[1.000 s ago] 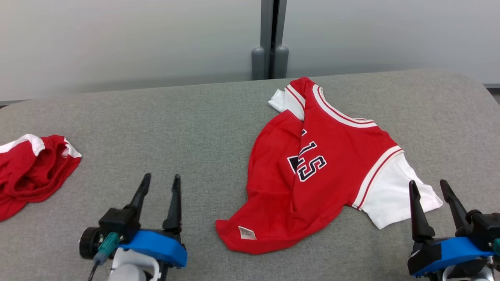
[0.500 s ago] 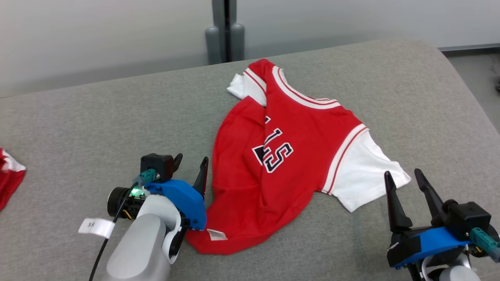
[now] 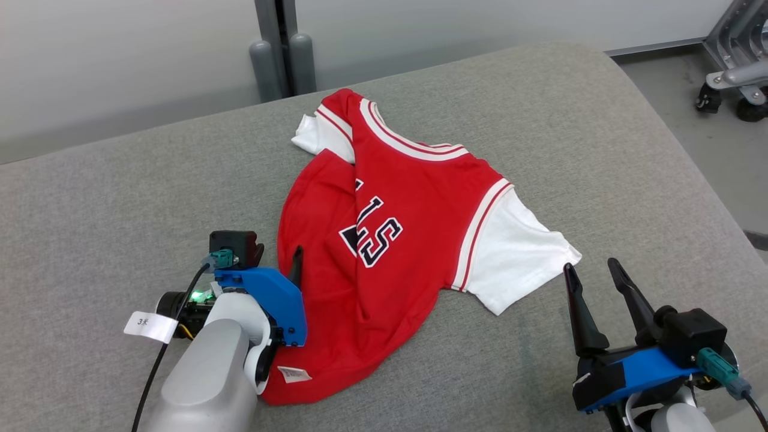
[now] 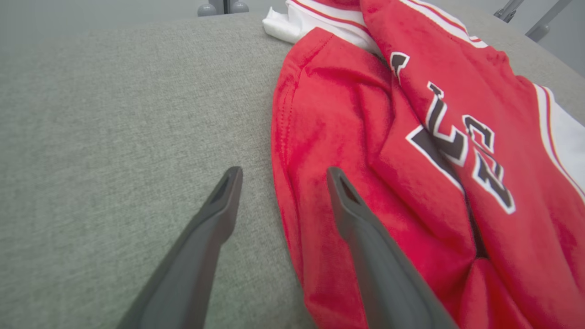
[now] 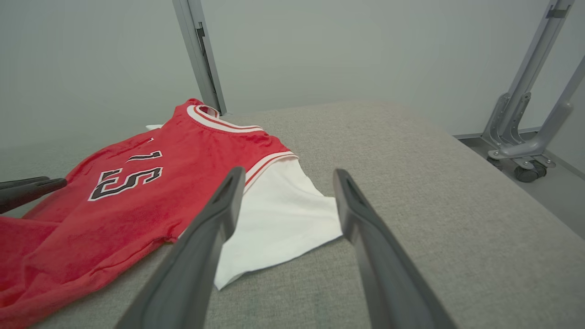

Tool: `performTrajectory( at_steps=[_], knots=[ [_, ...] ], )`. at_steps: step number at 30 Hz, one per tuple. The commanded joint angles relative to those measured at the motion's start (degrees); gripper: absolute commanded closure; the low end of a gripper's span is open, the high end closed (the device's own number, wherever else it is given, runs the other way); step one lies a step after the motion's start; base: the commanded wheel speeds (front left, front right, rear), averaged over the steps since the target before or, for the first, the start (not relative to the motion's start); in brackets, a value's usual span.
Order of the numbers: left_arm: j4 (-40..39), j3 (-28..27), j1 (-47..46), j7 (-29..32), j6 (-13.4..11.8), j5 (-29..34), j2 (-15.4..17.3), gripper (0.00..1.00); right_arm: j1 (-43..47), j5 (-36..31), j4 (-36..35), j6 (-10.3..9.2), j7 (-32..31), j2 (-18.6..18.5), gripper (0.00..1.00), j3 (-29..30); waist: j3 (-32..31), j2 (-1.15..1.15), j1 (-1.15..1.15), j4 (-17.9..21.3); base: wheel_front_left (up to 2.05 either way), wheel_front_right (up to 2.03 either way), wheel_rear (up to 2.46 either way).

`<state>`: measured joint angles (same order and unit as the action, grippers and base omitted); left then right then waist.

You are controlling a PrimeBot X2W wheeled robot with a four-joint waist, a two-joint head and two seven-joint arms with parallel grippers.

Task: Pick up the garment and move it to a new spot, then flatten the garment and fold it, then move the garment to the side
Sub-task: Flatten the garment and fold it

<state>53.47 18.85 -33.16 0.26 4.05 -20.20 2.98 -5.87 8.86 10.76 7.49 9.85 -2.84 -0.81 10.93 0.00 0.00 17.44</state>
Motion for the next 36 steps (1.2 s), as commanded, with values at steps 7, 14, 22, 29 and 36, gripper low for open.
performTrajectory(
  at_steps=[7, 14, 22, 29, 36],
  knots=[
    [5.63, 0.92, -2.03, 3.72, -0.11, -2.09, -0.07, 0.0, -1.54, 0.51, 0.55, 0.01, 0.59, -0.1, 0.0, -1.28, -0.49, 0.0, 0.0, 1.74, 0.0, 0.0, 0.0],
    [8.73, 4.67, -1.25, 10.71, 1.36, -6.14, -0.43, 0.8, -1.55, 0.87, 0.07, 0.01, 1.16, -0.1, 0.0, -0.85, 0.77, 0.0, 0.0, 1.88, 0.0, 0.0, 0.0],
    [6.88, 5.1, -3.65, 1.63, -1.65, -6.66, 0.49, 1.0, -1.33, 1.12, -0.27, 0.01, 1.47, -0.1, 0.0, 0.28, 1.68, 0.0, 0.0, -2.49, 0.0, 0.0, 0.0],
    [6.08, 3.22, -5.47, -10.84, -5.36, -6.35, 1.55, 1.0, -1.49, 0.29, -0.45, 0.01, 0.75, -0.1, 0.0, 0.48, 0.72, 0.0, 0.0, -7.67, 0.0, 0.0, 0.0],
    [3.97, 2.34, -7.41, -15.15, -6.92, -5.03, 3.89, 1.0, -1.58, 0.24, -0.68, 0.01, -0.14, -0.1, 0.0, 0.15, -0.31, 0.0, 0.0, -9.88, 0.0, 0.0, 0.0]
  ],
)
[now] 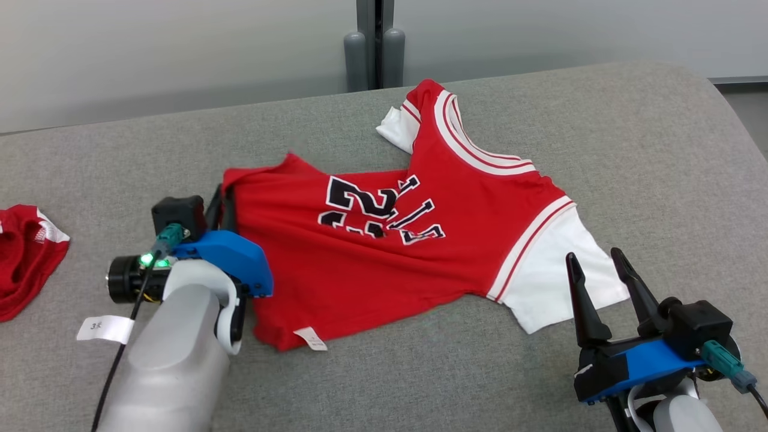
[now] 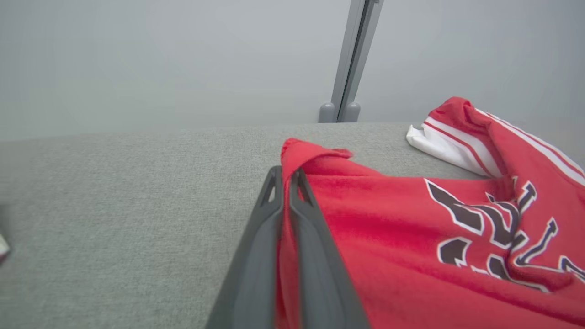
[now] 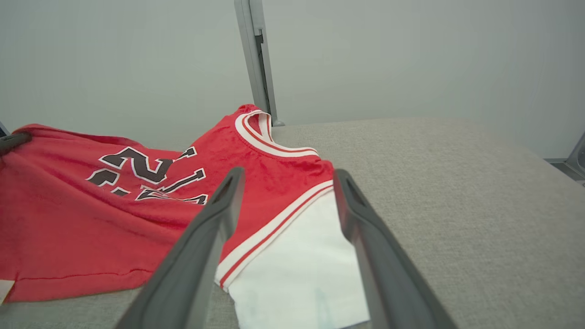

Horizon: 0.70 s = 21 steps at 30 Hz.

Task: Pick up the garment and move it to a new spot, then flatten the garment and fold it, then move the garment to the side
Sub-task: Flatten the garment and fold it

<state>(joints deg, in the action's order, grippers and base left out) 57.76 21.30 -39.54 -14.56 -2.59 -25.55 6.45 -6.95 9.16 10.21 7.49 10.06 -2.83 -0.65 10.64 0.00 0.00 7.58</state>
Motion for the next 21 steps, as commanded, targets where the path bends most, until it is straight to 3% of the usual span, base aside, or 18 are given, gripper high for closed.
performTrajectory(
  at_steps=[1, 5, 6, 7, 8, 14, 21],
  knots=[
    [-0.76, -0.28, -1.23, -0.43, -0.63, 0.68, 0.84, 1.0, -0.46, 0.02, -0.12, 0.01, -0.21, -0.11, 0.0, -0.12, -0.08, 0.0, 0.0, -0.06, 0.0, 0.0, 0.0],
    [-1.78, -0.28, -1.91, -0.68, -1.6, 1.96, 2.21, 1.0, -0.29, 0.31, -0.01, 0.01, -0.4, -0.11, 0.0, -0.29, -0.29, 0.0, 0.0, 0.18, 0.0, 0.0, 0.0],
    [-1.97, -0.24, -2.06, -0.68, -1.92, 2.38, 2.49, 0.9, -0.28, 0.4, 0.05, 0.01, -0.44, -0.11, 0.0, -0.27, -0.31, 0.0, 0.0, 0.33, 0.0, 0.0, 0.0],
    [-1.97, -0.26, -1.96, -0.66, -2.01, 2.49, 2.58, 0.59, -0.26, 0.49, 0.13, 0.01, -0.48, -0.11, 0.0, -0.18, -0.35, 0.0, 0.0, 0.46, 0.0, 0.0, 0.0],
    [-1.79, -0.43, -1.62, -0.67, -2.02, 2.41, 2.52, 0.0, -0.24, 0.56, 0.2, 0.01, -0.49, -0.11, 0.0, -0.14, -0.39, 0.0, 0.0, 0.58, 0.0, 0.0, 0.0],
    [-3.01, -1.34, 1.83, -0.69, -0.92, 1.89, 1.93, 0.0, 0.06, 1.2, 0.69, 0.01, -0.6, -0.11, 0.0, 0.45, -0.75, 0.0, 0.0, 0.64, 0.0, 0.0, 0.0],
    [-11.67, -5.29, 8.33, -0.69, 0.63, 1.29, 1.98, 0.0, 0.79, 1.17, 0.64, 0.01, -0.83, -0.11, 0.0, 2.16, -1.76, 0.0, 0.0, -0.84, 0.0, 0.0, 0.0]
  ],
)
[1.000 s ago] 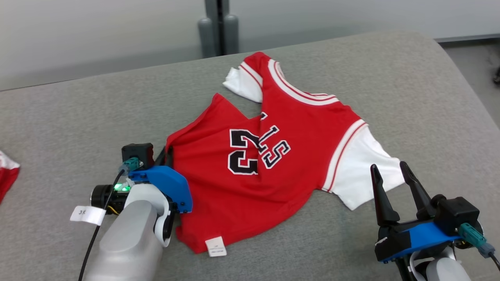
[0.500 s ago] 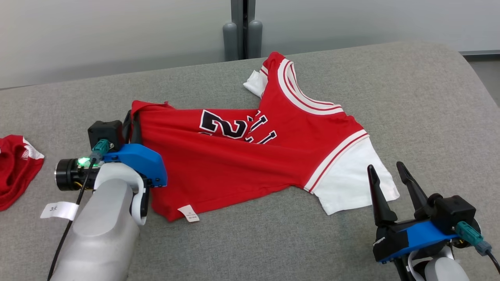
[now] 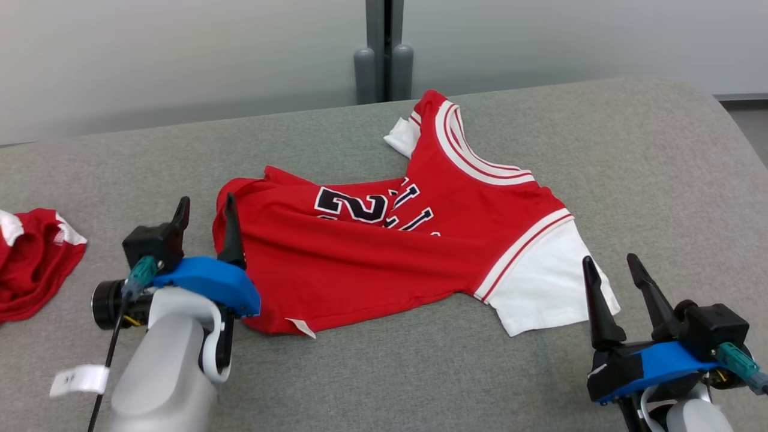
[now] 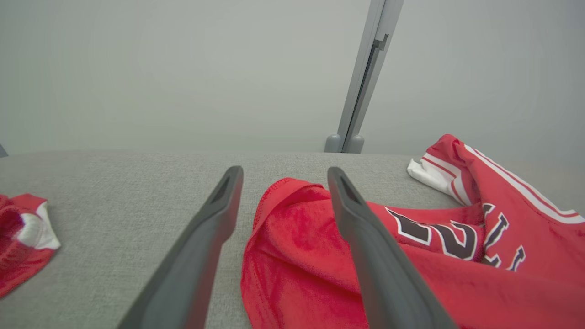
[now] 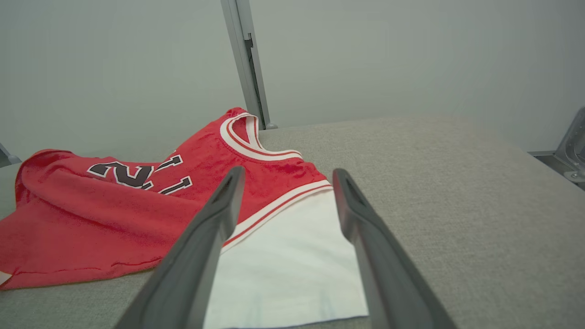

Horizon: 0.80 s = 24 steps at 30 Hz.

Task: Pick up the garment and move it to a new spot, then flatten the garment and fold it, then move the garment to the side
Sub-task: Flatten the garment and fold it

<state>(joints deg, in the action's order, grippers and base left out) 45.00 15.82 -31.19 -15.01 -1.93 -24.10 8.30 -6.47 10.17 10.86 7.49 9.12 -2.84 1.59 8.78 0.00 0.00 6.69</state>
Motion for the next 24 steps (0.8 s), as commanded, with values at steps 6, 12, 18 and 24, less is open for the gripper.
performTrajectory(
  at_steps=[6, 12, 18, 24],
  knots=[
    [-13.77, -5.27, 10.2, -0.21, 1.75, 3.29, 0.32, 0.0, 1.17, 0.18, 0.24, 0.01, -0.58, -0.1, 0.0, 1.9, -1.21, 0.0, 0.0, -2.17, 0.0, 0.0, 0.0],
    [-22.82, -8.61, 17.63, -0.2, 3.49, 7.54, 0.14, 0.0, 2.03, -0.36, 0.89, 0.01, -1.05, -0.09, 0.0, 3.17, -2.91, 0.0, 0.0, -3.68, 0.0, 0.0, 0.0],
    [-26.56, -10.48, 22.69, -0.21, 4.93, 10.34, 0.02, 0.0, 2.81, -1.07, 1.33, 0.01, -0.78, -0.09, 0.0, 3.96, -4.51, 0.0, 0.0, -4.61, 0.0, 0.0, 0.0],
    [-27.08, -11.24, 26.32, -0.21, 5.99, 11.5, 0.29, 0.0, 4.05, -1.45, 1.5, 0.01, -0.43, -0.09, 0.0, 4.68, -5.92, 0.0, 0.0, -5.0, 0.0, 0.0, 0.0]
  ],
)
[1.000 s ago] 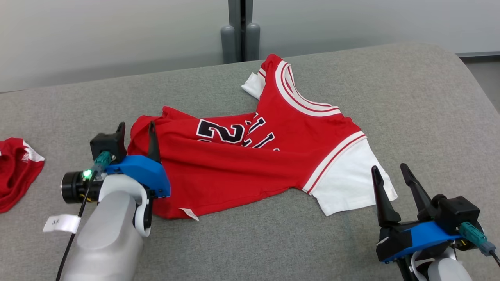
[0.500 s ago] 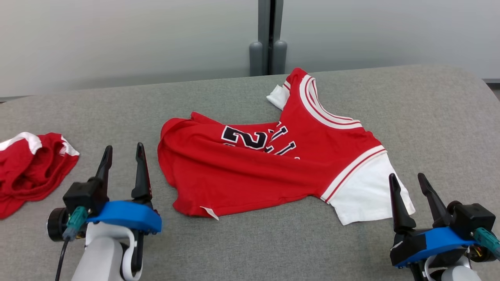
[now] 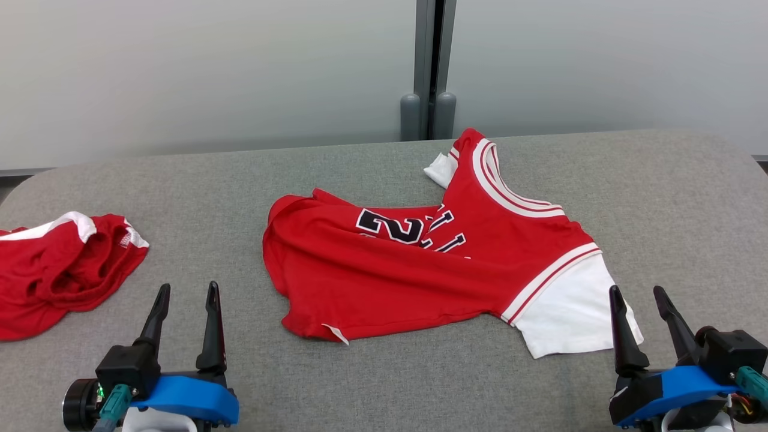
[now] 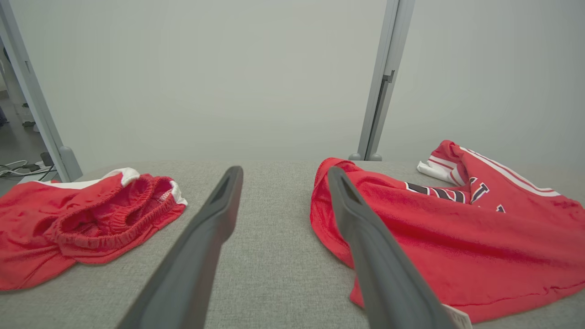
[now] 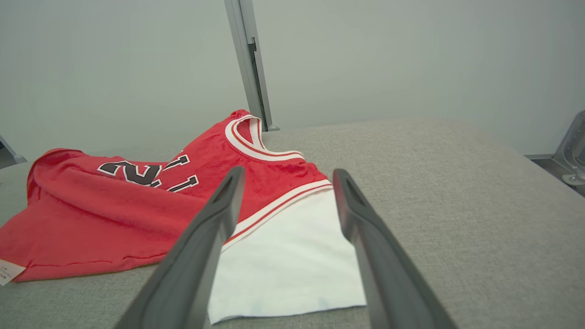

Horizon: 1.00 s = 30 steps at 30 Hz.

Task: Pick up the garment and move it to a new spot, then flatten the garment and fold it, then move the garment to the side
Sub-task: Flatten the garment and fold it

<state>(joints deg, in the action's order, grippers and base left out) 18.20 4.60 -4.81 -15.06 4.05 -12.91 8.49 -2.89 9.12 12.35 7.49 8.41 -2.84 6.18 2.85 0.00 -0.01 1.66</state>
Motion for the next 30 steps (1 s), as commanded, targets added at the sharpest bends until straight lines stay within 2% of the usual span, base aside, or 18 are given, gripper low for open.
performTrajectory(
  at_steps=[1, 13, 30],
  knots=[
    [-0.2, -0.12, 0.39, -0.16, 0.25, 0.45, 0.21, 0.0, 0.7, -0.49, 0.02, 0.01, 0.28, -0.09, 0.0, 0.29, -0.19, 0.0, 0.01, 0.01, 0.0, 0.0, 0.0],
    [-0.04, -0.48, 4.72, -0.16, 1.29, 0.67, -0.22, 0.0, 2.53, -0.84, 0.21, 0.01, 0.29, -0.09, 0.0, 1.61, -2.47, 0.0, 0.01, 0.91, 0.0, 0.0, 0.0],
    [-0.12, -0.47, 4.89, -0.16, 1.78, 0.88, -0.71, 0.0, 1.87, -0.29, 0.3, 0.01, 0.45, -0.09, 0.0, 1.5, -1.78, 0.0, 0.01, 1.06, 0.0, 0.0, 0.0]
  ],
)
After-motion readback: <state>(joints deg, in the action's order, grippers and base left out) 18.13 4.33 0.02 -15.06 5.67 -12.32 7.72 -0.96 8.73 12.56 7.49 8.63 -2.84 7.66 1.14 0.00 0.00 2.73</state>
